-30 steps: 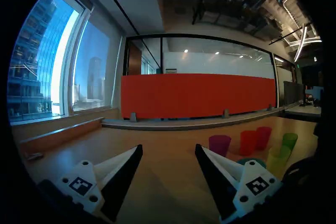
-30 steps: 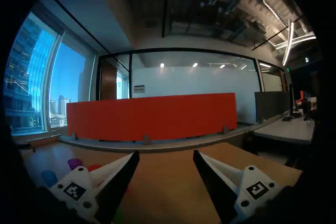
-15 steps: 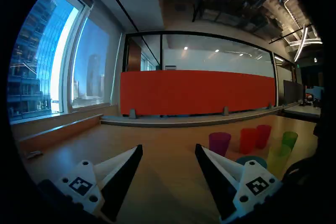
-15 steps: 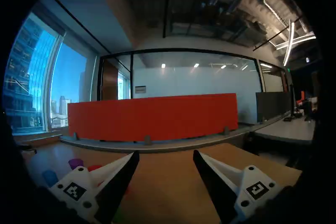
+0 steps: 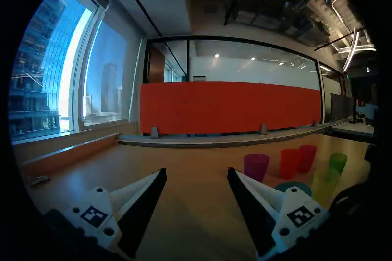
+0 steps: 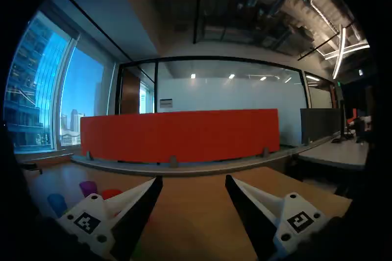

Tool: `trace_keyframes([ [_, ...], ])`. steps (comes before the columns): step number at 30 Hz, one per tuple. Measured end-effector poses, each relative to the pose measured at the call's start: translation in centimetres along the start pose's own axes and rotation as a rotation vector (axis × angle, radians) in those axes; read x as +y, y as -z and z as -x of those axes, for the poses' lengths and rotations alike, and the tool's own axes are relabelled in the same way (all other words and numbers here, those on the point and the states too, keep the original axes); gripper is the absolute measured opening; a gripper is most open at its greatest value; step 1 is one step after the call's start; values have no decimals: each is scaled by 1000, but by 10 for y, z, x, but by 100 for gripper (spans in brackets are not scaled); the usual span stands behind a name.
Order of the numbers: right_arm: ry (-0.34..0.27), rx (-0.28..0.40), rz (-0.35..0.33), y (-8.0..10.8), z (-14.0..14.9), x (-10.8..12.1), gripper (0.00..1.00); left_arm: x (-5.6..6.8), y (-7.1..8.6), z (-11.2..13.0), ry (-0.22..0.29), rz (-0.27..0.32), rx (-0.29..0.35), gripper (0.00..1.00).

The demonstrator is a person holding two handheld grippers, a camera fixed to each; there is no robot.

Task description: Pour water

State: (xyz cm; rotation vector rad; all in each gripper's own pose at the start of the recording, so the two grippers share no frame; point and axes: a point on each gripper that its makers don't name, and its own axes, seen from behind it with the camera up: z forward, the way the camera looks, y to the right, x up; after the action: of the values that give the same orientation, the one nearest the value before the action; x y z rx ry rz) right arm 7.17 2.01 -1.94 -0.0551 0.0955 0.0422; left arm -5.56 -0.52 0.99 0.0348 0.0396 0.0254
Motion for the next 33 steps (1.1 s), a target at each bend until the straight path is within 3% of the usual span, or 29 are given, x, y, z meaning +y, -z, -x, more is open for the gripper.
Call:
trace_keyframes([
  [15,-39,7,-21,-4,27,-10,99,0,0,0,-1,0,0,92],
  [33,1,-69,-6,-8,66,-5,99,0,0,1,-1,0,0,92],
])
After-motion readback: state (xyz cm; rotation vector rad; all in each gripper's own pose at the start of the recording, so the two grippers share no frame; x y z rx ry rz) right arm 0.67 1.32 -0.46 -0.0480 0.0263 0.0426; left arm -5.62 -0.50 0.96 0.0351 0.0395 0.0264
